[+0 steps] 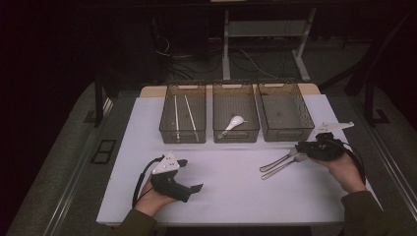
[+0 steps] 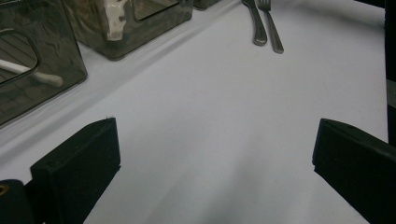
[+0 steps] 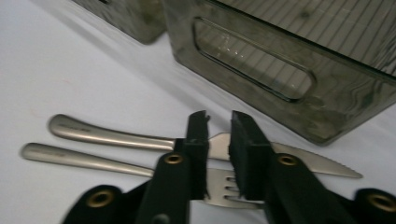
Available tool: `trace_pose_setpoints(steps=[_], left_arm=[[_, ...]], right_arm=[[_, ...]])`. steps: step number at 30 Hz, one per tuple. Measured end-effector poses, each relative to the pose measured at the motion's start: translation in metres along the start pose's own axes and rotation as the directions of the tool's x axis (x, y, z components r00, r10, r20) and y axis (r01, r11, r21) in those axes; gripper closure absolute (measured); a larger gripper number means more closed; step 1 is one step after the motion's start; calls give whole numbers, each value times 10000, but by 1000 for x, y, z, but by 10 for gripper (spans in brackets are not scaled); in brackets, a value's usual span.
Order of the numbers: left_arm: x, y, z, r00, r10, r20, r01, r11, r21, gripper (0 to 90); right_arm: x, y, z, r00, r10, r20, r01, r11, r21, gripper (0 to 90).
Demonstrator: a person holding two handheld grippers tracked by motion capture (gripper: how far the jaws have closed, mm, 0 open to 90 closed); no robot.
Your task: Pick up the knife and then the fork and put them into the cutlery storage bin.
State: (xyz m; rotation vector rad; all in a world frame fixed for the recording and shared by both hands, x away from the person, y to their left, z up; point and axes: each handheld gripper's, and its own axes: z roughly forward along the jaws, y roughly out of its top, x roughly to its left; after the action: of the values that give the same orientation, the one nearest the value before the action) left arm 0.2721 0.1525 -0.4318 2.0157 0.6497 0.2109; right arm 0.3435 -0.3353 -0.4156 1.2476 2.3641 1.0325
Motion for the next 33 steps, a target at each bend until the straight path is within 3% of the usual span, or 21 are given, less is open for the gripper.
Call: trace_pose_setpoints(steps=[4,19,33], left_arm=[[2,0,-1,10000,-65,-4,65,10000,-73,5],[1,0,1,10000,-42,54,42,10000,29,5],[1,-1,1,9998,-15,176,12,9999,139,5]], right_arm=[[-5,4,7,9990,-232,383,221,9993,299,895],[-15,5,25,9922,-339,1202,149,9878,1552,899],[-13,0,22,9946,-454,938,243,9763,2149,899]])
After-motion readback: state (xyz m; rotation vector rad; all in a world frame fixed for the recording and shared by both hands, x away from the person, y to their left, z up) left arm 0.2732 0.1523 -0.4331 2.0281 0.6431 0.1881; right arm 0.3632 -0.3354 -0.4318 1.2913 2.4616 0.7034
